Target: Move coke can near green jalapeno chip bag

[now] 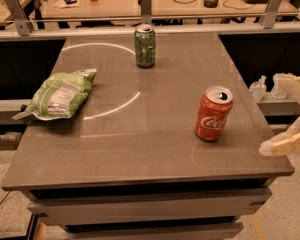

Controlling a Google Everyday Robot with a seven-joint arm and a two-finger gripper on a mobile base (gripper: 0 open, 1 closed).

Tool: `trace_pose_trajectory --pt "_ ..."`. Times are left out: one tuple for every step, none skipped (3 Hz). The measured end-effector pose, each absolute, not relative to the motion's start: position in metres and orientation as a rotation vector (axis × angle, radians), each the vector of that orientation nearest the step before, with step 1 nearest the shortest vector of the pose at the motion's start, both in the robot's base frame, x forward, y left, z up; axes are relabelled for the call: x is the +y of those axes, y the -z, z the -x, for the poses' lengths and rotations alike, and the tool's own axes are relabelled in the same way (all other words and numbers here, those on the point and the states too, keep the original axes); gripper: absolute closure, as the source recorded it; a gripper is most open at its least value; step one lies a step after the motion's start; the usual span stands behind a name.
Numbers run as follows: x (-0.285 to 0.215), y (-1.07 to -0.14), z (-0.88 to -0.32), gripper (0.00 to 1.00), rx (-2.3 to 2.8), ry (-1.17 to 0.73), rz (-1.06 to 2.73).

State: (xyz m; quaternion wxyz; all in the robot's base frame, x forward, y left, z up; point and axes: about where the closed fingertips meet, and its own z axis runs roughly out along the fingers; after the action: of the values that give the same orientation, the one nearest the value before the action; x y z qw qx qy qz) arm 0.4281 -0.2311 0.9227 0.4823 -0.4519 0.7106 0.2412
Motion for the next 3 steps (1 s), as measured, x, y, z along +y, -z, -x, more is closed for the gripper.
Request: trace_pose_trajectory --pt "-0.23 -0.923 -0.428 0.0 1.729 -0.591 1.1" --pt "-0.222 -0.918 -0.434 0.0 1.685 -0.645 1.088" --pt "-0.207 -0.909 -0.453 0.0 1.607 -0.694 1.131"
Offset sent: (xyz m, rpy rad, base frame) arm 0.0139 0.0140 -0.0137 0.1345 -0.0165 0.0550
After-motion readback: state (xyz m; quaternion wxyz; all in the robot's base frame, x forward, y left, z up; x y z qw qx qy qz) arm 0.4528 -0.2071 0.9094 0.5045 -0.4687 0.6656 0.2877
